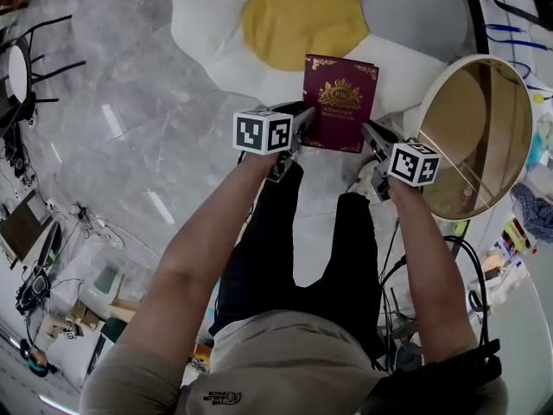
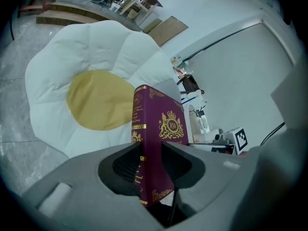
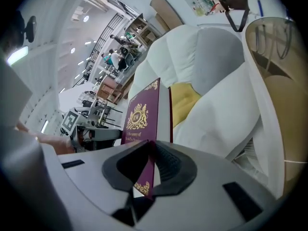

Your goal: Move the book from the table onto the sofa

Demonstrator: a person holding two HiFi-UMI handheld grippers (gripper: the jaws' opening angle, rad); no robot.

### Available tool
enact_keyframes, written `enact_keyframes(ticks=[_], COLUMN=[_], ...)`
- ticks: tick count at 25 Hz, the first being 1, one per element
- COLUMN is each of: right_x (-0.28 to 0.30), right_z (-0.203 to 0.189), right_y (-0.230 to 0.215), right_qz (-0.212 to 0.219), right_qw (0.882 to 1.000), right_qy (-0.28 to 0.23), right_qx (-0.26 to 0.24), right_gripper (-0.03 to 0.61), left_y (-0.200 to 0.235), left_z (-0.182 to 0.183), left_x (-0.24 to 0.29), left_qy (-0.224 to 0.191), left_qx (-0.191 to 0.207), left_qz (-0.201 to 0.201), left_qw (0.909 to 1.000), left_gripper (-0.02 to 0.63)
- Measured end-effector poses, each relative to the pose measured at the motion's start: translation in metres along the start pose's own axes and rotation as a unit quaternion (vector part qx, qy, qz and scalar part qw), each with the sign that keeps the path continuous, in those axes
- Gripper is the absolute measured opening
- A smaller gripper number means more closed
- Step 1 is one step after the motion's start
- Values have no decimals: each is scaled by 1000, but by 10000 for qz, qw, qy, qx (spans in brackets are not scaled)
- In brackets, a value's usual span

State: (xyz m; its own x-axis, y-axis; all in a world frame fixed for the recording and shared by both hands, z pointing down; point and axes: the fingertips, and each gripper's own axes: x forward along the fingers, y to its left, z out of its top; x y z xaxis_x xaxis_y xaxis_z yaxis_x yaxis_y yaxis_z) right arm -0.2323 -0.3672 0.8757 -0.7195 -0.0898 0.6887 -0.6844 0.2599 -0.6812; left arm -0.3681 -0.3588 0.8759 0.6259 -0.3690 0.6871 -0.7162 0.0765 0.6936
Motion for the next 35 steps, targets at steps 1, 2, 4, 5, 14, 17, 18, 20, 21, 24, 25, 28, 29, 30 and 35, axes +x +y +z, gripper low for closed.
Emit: enact_keyframes(ticks=[1,2,4,5,14,17,18,20,21,24,25,28,29,30,35], right_x=[5,10,20,24,92,103,105,106,105,98,94,80,75,69,29], right_z=[0,1,2,2,-1,-7,-8,-6,-5,-8,-8,-11,-11,-11,-1], right_y=[-6,-12,-28,-37,-118,-135,-137,-136,-135,-130,-129,-117,-110,-103,-58], right_qz=[-35,-74,-174,-236,-687,-787,-787,-799,-825,-985,-1050,-1068,-1046,-1021,-768], right_qw=[10000,10000,9998,9997,9972,9963,9963,9962,9961,9947,9941,9938,9941,9945,9967], right_qy=[-10,-21,-43,-58,-184,-205,-221,-255,-258,-240,-239,-222,-209,-203,-251], right_qx=[26,44,58,64,250,270,263,222,195,150,154,199,173,141,-26], right_gripper=[49,49,49,49,52,58,61,71,74,92,103,126,124,124,103], left_y=[6,11,21,26,94,106,110,114,116,118,117,107,102,96,50], left_z=[0,1,0,-1,-7,-13,-15,-16,-16,-14,-11,-7,-6,-6,-8], left_x=[7,14,31,40,129,146,150,158,159,153,148,129,121,114,68], left_qy=[23,42,82,113,260,232,227,242,265,279,263,246,257,269,267], left_qx=[7,22,50,65,-32,-39,-29,-25,-26,33,48,77,115,160,302], left_qz=[-21,-36,-65,-83,-319,-301,-271,-212,-174,27,97,199,200,194,131], left_qw=[10000,10000,9999,9999,9991,9993,9994,9995,9995,9996,9996,9995,9994,9993,9991], left_gripper=[134,133,133,135,135,133,135,135,135,135,135,135,135,135,135])
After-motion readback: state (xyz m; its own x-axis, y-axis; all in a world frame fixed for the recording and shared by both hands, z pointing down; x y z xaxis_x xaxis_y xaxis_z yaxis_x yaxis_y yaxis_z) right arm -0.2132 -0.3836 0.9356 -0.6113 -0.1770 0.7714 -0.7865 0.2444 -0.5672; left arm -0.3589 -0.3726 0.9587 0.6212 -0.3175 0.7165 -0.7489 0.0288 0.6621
